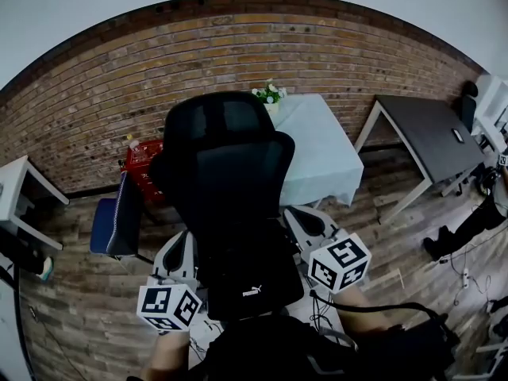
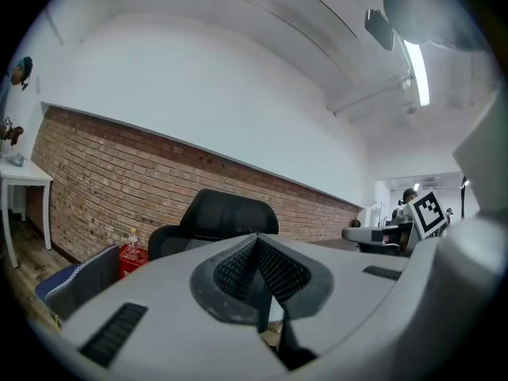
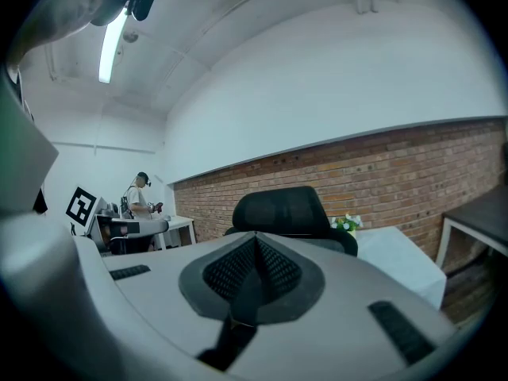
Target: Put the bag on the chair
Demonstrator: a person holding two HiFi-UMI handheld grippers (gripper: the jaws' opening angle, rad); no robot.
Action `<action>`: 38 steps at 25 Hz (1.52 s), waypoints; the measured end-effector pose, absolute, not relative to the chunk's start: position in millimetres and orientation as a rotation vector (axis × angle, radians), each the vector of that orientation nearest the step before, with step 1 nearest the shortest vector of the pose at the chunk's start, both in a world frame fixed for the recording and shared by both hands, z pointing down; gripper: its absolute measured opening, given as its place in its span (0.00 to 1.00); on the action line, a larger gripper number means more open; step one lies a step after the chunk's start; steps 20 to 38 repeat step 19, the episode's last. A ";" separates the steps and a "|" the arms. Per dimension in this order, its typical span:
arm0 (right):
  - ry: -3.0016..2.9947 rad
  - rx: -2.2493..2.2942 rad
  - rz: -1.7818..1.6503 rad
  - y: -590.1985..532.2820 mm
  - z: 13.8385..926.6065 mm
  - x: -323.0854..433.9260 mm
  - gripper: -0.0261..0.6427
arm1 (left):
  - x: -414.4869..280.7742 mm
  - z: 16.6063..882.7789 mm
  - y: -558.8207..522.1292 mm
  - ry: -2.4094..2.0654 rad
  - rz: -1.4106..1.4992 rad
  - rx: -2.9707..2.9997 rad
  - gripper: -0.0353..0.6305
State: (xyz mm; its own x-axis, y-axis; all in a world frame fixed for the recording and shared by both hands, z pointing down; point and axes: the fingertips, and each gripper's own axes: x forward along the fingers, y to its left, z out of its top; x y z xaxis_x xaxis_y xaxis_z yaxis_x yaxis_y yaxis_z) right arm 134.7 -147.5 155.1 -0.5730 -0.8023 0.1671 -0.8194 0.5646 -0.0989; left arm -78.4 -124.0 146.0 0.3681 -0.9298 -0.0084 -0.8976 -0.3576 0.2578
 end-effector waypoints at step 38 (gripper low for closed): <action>-2.686 1.433 0.185 -140.8 137.1 139.3 0.06 | -77.1 125.6 -118.1 -1.651 -0.245 2.438 0.07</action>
